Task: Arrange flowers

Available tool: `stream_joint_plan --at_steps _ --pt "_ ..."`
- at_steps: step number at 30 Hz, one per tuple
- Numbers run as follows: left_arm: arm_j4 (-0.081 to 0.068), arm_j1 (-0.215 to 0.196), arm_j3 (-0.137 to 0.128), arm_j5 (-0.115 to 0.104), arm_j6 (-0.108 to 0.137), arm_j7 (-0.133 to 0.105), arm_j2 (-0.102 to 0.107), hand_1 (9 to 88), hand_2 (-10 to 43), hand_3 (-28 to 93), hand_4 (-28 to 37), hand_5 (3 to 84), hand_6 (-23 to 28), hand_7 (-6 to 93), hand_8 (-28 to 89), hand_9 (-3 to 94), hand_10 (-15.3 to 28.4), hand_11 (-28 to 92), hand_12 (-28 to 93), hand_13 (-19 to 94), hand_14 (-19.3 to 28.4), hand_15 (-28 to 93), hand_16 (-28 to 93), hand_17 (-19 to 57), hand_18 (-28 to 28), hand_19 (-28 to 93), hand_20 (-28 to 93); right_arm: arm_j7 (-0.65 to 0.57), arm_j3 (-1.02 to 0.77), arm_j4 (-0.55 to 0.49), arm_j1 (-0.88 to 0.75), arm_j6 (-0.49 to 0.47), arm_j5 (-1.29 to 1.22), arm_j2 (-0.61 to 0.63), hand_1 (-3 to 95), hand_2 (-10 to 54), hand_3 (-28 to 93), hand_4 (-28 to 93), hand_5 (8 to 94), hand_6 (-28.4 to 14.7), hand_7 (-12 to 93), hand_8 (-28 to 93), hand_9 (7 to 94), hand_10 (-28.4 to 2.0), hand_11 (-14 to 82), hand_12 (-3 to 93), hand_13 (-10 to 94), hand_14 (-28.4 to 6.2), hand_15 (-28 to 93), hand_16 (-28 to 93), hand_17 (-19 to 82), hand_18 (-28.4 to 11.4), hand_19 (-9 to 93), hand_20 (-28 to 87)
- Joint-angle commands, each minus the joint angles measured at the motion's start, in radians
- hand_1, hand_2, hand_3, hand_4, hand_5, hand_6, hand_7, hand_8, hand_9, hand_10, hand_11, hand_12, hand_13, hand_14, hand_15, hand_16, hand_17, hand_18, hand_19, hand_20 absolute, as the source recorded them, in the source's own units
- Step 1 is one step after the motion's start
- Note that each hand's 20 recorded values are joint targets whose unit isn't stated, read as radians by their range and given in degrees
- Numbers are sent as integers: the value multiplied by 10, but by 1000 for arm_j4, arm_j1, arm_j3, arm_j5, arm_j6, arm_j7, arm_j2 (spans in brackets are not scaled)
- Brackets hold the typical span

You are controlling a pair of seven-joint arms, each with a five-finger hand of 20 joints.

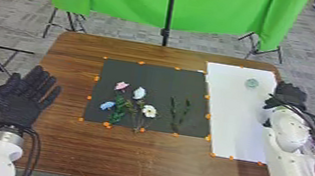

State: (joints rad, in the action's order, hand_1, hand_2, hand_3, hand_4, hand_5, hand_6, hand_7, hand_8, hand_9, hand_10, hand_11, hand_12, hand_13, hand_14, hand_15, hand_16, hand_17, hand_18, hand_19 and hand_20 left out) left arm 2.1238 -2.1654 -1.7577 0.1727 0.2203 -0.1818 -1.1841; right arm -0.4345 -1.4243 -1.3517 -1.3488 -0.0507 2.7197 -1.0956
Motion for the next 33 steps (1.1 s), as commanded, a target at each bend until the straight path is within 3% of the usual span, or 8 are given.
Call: stream_joint_plan --at_steps 1,6,9,13,25,27,30,33 --pt "5 -21 -8 -2 -8 8 -11 286 141 787 -283 500 87 202 -105 431 155 280 129 318 162 472 -66 -57 163 403 168 29 115 -265 -81 111 -173 105 705 -92 495 -283 735 8 344 32 843 -99 144 479 709 -68 492 427 350 -190 798 473" --pt "13 -36 -17 -7 -3 5 -13 281 143 781 -283 500 88 201 -105 431 156 280 130 318 162 473 -65 -58 163 403 168 155 229 -471 -51 -24 -234 108 633 -83 522 -283 724 -8 343 17 810 -113 217 400 700 -95 556 304 353 -210 821 441" --pt "10 -27 -13 -9 0 15 -13 279 143 782 -283 500 87 201 -104 431 156 280 130 317 163 474 -65 -58 163 403 168 214 269 -484 -2 -157 -288 72 602 -68 574 -283 709 -11 333 3 796 -110 191 384 685 -99 539 289 342 -210 818 428" --pt "7 -21 -9 -37 0 22 -11 279 144 782 -283 500 87 201 -104 431 156 280 130 317 162 474 -65 -58 163 403 168 283 383 -425 79 -205 -215 48 591 -63 604 -283 708 -14 316 -4 790 -114 173 366 684 -95 498 322 340 -208 817 416" --pt "-1 -15 -12 -26 9 28 -1 279 144 780 -283 500 88 199 -104 429 156 280 130 316 162 477 -66 -58 163 404 168 343 473 -334 96 -203 16 72 595 -77 622 -283 694 -17 293 -12 782 -110 130 365 670 -84 461 362 336 -208 819 411" --pt "-6 -21 -20 -20 15 47 -5 279 144 780 -283 500 89 199 -104 428 156 280 130 315 163 477 -66 -58 163 404 168 373 474 -306 90 -162 86 74 598 -78 623 -283 694 -17 292 -12 782 -110 125 369 669 -81 457 367 333 -208 818 411" --pt "-8 -23 -20 -54 27 40 -7 279 144 780 -283 500 89 198 -104 428 156 280 130 314 164 478 -67 -58 163 404 167 396 465 -293 77 -172 117 69 594 -80 631 -283 691 -18 292 -14 779 -109 119 372 663 -79 453 377 332 -208 818 411" --pt "-9 -26 -19 -44 28 42 -7 278 145 779 -283 500 89 198 -103 429 157 281 130 314 164 479 -67 -58 163 405 167 395 459 -294 60 -168 125 66 593 -80 632 -283 689 -18 291 -17 777 -109 115 369 663 -80 451 379 332 -209 818 412"
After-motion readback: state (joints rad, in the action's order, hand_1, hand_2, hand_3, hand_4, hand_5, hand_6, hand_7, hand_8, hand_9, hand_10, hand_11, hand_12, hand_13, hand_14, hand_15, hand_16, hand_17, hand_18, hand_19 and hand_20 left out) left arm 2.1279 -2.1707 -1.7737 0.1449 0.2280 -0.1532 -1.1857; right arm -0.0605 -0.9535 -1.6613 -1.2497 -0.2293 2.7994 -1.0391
